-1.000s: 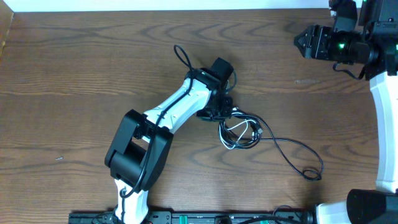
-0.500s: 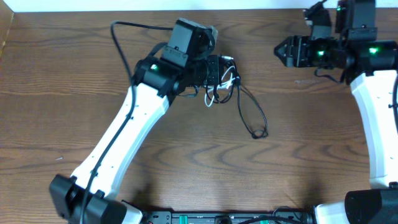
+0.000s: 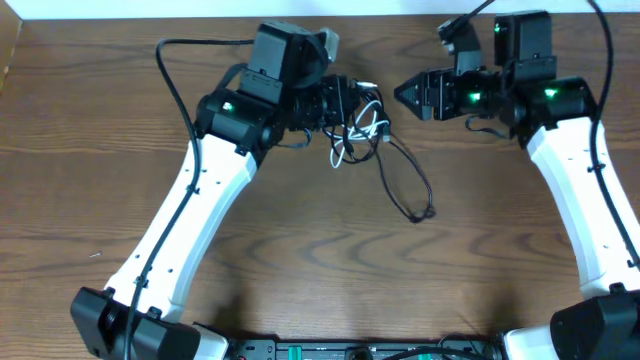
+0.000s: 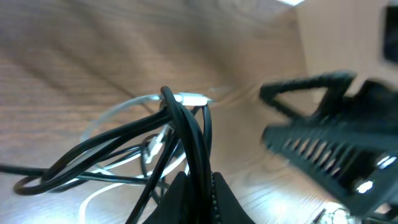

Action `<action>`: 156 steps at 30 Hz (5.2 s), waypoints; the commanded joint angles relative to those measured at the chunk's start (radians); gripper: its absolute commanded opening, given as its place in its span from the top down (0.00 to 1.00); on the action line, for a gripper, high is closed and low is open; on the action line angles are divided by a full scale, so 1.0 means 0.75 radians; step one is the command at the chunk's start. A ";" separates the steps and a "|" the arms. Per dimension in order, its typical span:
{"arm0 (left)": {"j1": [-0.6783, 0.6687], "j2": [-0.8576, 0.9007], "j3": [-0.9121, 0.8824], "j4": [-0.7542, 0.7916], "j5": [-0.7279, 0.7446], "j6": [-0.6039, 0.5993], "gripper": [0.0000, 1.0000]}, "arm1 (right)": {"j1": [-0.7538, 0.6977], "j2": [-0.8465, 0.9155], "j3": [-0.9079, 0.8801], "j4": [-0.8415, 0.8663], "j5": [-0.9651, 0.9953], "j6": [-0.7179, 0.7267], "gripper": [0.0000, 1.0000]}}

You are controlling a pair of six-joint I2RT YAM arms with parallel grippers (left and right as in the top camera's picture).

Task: Untangle cables

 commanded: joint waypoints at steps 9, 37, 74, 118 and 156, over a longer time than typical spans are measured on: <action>0.017 -0.003 0.005 0.061 0.127 -0.105 0.93 | 0.096 0.025 -0.154 0.307 -0.050 0.317 0.40; 0.473 -0.095 0.005 0.178 0.567 -0.121 0.92 | 0.001 0.466 -0.171 0.211 0.234 0.285 0.93; 0.041 0.387 -0.043 -0.083 0.011 0.202 0.28 | 0.031 0.248 -0.170 -0.143 0.043 0.047 0.99; -0.011 0.427 -0.042 0.000 -0.459 0.325 0.93 | -0.243 0.028 -0.170 -0.212 0.229 0.001 0.99; -0.009 -0.289 -0.043 0.141 -0.257 0.105 0.93 | -0.176 0.116 0.068 -0.202 -0.223 -0.350 0.20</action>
